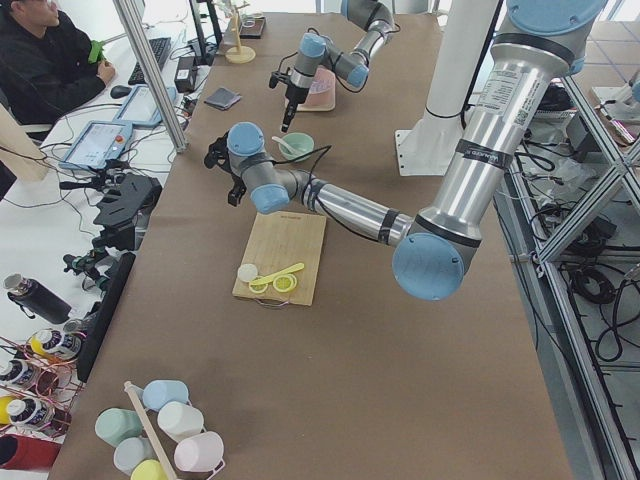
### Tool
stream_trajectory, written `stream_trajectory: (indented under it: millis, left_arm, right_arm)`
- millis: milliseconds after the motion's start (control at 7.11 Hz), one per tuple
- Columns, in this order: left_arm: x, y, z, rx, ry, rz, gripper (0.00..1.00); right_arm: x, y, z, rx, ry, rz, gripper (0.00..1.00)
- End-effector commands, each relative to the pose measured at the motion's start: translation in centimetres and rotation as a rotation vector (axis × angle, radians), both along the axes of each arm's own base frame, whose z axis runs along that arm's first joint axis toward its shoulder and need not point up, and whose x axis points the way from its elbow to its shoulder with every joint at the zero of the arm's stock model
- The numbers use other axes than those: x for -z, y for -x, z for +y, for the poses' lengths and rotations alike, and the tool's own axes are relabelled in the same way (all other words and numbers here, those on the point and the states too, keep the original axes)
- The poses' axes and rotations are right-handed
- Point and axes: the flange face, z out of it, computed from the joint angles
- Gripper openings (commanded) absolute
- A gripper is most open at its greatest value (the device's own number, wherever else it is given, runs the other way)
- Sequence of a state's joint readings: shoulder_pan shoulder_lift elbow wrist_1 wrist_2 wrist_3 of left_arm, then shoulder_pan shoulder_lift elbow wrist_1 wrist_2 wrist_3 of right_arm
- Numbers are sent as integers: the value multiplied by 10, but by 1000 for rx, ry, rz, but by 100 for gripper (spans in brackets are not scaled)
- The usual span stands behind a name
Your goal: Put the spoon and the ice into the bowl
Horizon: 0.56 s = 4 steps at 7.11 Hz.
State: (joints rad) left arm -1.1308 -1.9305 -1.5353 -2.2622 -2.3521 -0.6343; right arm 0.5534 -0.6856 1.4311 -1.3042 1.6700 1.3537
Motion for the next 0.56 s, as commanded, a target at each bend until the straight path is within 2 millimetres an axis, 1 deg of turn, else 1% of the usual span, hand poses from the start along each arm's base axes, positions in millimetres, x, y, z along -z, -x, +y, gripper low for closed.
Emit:
stream_trajectory:
  millis: [0, 141, 281, 422]
  left_arm:
    - [0, -1, -4, 2, 3, -1, 98]
    - [0, 0, -5, 4, 5, -2, 98]
    - [-1, 2, -5, 8, 16, 1, 98]
    - [-8, 9, -8, 23, 28, -6, 98]
  right_arm:
    - [1, 8, 4, -8, 24, -6, 99]
    - [7, 3, 7, -1, 22, -19, 99]
    - [9, -3, 13, 40, 40, -29, 99]
    - [13, -40, 0, 50, 81, -18, 99]
